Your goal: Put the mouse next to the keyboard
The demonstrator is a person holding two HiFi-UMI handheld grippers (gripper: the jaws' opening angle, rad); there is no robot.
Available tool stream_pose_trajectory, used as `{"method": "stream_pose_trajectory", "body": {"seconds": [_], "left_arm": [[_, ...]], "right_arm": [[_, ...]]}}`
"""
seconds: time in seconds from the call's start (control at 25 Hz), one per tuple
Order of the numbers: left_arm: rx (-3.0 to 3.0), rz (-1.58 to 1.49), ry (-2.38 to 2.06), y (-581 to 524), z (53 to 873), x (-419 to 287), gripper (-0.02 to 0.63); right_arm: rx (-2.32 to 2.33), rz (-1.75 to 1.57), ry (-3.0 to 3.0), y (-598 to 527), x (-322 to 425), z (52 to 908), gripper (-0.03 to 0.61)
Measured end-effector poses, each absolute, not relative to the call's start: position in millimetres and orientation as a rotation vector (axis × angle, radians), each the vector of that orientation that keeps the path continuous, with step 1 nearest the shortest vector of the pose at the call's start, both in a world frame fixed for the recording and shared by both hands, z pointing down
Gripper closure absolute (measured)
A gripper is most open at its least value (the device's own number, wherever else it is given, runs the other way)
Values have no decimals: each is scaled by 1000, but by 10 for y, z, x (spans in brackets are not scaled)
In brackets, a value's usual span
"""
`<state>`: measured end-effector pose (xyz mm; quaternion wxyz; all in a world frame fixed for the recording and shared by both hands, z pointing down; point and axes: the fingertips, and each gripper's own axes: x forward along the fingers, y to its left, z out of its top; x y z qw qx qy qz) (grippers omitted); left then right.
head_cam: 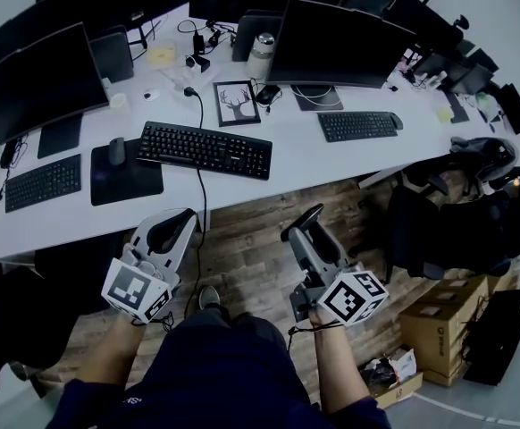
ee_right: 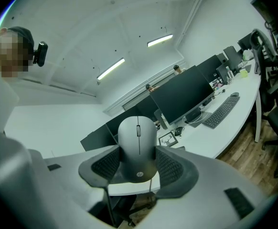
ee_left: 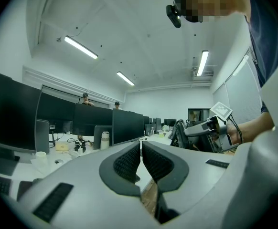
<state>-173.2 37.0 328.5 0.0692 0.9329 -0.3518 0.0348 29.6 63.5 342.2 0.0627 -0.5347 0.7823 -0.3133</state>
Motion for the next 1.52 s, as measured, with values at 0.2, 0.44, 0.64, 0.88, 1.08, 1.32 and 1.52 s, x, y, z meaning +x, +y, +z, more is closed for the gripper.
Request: {"method": "stream_pose_trajectory", "body": {"seconds": [0.2, 0.44, 0.64, 0.88, 1.08, 1.32, 1.52], "left_arm": [[2817, 96, -1052, 221, 3269, -1751, 574], [2822, 96, -1050, 92, 3273, -1722, 574], [2822, 100, -1055, -33, 3274, -1681, 574], [2816, 111, -1071, -236, 3319, -1584, 574], [2810, 127, -1089, -426, 3344, -1441, 574], [2789, 154, -1118, -697, 3385, -1233, 574], [2766, 183, -1152, -923, 3419, -1033, 574]], "right_arm": [[-1624, -940, 2367, 489, 268, 3415, 339], [-1622, -936, 2369, 351, 289, 3421, 339], [-1617, -936, 2375, 206, 321, 3442, 339], [-1600, -938, 2386, -37, 399, 3498, 339], [-1582, -951, 2392, -247, 544, 3557, 339], [-1553, -977, 2409, -559, 745, 3630, 339], [-1524, -1011, 2430, -831, 942, 3725, 340]]}}
